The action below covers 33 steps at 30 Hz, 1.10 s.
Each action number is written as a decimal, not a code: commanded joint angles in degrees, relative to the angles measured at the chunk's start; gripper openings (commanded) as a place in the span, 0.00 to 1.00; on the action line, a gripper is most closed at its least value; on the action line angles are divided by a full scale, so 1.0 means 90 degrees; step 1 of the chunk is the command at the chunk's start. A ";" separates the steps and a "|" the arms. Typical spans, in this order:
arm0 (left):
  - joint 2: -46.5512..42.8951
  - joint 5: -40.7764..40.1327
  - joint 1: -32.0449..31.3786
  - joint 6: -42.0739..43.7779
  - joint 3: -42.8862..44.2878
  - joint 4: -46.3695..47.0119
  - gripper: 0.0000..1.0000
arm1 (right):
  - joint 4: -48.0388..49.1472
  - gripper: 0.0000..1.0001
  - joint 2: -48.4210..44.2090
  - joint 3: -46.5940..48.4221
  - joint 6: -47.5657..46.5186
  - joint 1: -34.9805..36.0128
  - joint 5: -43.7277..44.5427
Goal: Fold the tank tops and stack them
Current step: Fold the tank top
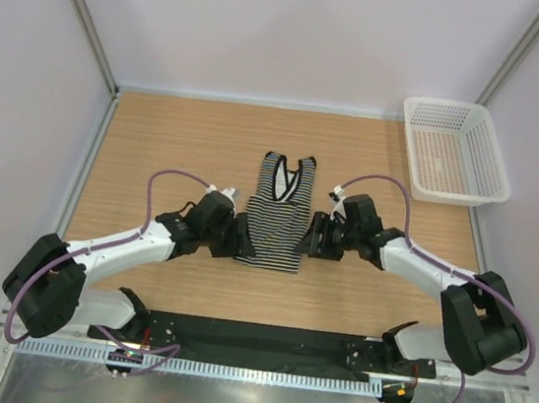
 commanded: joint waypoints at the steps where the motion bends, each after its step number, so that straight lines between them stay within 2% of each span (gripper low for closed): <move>1: -0.0156 -0.0192 0.0084 0.0241 -0.0086 -0.0378 0.52 | -0.0590 0.57 -0.0634 -0.0213 -0.0005 0.0530 0.0656; 4: -0.0176 -0.0182 0.0143 0.0251 -0.0272 -0.0368 0.51 | -0.0766 0.58 -0.0733 -0.0320 0.0161 0.0950 0.0959; 13: 0.0106 -0.0134 0.0172 0.0202 -0.0604 0.0022 0.47 | -0.0386 0.54 -0.0363 -0.0565 0.0396 0.1235 0.1145; 22: 0.0419 -0.0075 0.0172 0.0270 -0.0487 0.0266 0.42 | 0.0161 0.42 0.0350 -0.0487 0.0445 0.1293 0.0969; 24: 0.0556 -0.0036 0.0172 0.0270 -0.0467 0.0344 0.41 | 0.0268 0.35 0.0429 -0.0496 0.0455 0.1303 0.0882; 25: 0.0585 -0.0007 0.0172 0.0261 -0.0458 0.0354 0.38 | 0.0307 0.30 0.0477 -0.0506 0.0445 0.1322 0.0814; 26: 0.0624 0.0022 0.0172 0.0261 -0.0467 0.0383 0.37 | 0.0308 0.18 0.0487 -0.0496 0.0435 0.1322 0.0765; 29: 0.0683 0.0052 0.0182 0.0280 -0.0496 0.0433 0.24 | 0.0113 0.01 0.0352 -0.0535 0.0396 0.1332 0.0754; 30: 0.0654 0.0052 0.0172 0.0290 -0.0506 0.0433 0.16 | 0.0035 0.01 0.0283 -0.0564 0.0396 0.1332 0.0793; 33: 0.0537 0.0149 0.0172 0.0290 -0.0584 0.0423 0.03 | -0.0326 0.01 0.0019 -0.0565 0.0299 0.1332 0.0872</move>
